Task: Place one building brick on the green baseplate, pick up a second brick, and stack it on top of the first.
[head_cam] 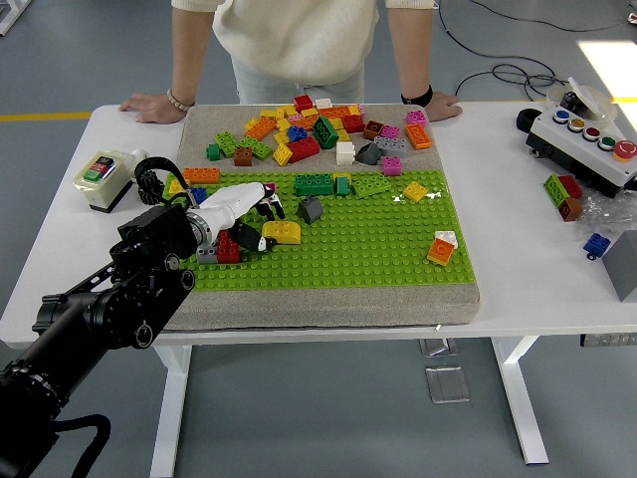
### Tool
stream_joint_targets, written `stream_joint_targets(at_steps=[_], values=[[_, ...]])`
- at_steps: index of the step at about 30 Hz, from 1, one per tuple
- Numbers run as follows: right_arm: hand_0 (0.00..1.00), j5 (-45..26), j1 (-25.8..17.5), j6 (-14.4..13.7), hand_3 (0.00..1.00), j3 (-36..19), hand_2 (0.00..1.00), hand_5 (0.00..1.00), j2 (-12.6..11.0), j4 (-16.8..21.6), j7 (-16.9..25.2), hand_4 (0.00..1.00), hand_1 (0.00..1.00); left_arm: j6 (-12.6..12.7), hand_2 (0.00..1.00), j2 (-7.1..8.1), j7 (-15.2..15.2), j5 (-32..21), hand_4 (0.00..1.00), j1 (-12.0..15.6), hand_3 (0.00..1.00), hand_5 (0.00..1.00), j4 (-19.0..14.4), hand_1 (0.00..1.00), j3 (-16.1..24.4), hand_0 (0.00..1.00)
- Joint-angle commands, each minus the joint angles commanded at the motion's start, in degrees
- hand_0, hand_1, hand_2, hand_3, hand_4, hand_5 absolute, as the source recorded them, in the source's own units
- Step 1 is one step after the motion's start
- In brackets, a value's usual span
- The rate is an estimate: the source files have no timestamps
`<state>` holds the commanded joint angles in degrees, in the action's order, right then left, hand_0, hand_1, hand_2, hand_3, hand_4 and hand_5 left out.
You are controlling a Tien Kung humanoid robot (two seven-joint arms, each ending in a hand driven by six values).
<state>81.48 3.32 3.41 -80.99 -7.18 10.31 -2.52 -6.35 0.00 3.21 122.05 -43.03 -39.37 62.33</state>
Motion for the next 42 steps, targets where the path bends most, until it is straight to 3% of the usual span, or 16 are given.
stream_joint_targets(at_steps=[13, 42], values=[[0.759, 0.1, -0.1, 0.1, 0.754, 0.0, 0.734, 0.506, 0.0, 0.0, 0.0, 0.998, 0.687, -0.4, 0.562, 0.0, 0.2, -0.7, 0.762, 0.2, 0.55, 0.017, -0.1, 0.603, -0.2, 0.676], [0.76, 0.2, -0.3, 0.1, 0.754, -0.3, 0.734, 0.506, 0.1, 0.0, 0.0, 0.998, 0.688, -1.6, 0.565, 0.58, 0.5, -2.5, 0.767, 1.2, 0.555, 0.02, -2.1, 0.595, 1.0, 0.678]])
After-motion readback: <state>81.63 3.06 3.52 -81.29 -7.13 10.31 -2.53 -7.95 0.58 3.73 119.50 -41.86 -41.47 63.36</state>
